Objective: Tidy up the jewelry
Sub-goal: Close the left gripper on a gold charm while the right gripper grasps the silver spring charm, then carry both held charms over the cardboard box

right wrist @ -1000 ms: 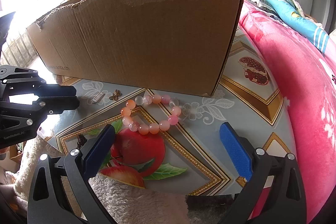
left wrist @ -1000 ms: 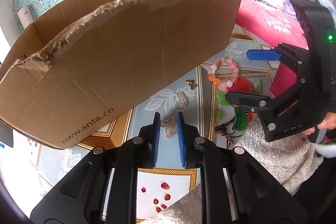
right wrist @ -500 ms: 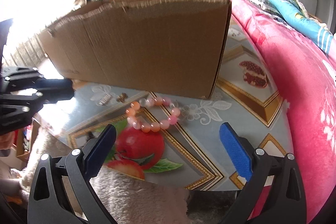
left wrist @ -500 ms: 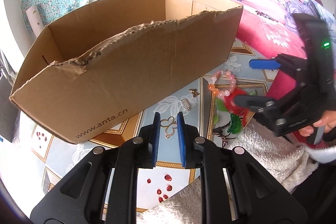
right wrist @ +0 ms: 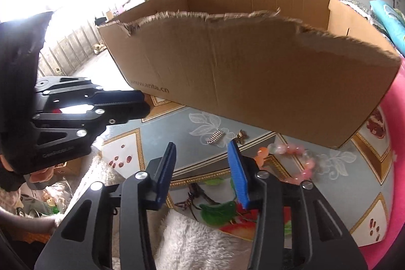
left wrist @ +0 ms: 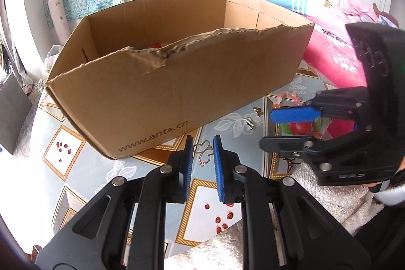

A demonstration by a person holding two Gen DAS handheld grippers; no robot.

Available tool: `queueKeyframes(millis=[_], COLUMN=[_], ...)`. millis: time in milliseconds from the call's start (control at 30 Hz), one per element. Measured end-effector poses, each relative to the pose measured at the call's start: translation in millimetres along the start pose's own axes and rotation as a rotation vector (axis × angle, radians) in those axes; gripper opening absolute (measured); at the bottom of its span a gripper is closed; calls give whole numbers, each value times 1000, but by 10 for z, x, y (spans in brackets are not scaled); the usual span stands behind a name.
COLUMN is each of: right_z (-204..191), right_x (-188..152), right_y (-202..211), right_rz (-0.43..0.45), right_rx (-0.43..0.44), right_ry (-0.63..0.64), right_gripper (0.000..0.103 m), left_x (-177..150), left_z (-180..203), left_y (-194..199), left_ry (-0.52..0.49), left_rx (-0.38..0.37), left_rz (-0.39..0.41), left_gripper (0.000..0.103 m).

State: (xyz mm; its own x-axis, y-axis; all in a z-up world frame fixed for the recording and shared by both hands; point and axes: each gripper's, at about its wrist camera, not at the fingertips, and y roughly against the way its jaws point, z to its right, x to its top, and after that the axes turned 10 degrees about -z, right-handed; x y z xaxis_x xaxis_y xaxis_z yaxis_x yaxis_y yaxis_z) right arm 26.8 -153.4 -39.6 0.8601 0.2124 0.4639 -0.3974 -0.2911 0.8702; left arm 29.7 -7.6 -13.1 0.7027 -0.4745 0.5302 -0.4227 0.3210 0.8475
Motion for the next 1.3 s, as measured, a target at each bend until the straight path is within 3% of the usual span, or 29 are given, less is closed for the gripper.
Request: queueKeyframes(millis=[367,667,1000,1300], right_z=[-109,-143,-8,82], right_x=[192,310,397,146], right_y=[-136,-146,-152,55], right_rz=[-23,-53,-59,-29], right_rx=[-80,-112,-70,-52], right_ry=[0,-9,-42,-53], right_gripper=[16,7,1,1], left_x=[-43,-97,-120,-144], left_z=[-90,-151,-163,-136], left_y=[10,39,85,159], left_ry=[32,42,43,41], left_rx=[-24,-38,-43,-39], left_rz=[28,38,55,67], left_gripper=[15,15,15,15])
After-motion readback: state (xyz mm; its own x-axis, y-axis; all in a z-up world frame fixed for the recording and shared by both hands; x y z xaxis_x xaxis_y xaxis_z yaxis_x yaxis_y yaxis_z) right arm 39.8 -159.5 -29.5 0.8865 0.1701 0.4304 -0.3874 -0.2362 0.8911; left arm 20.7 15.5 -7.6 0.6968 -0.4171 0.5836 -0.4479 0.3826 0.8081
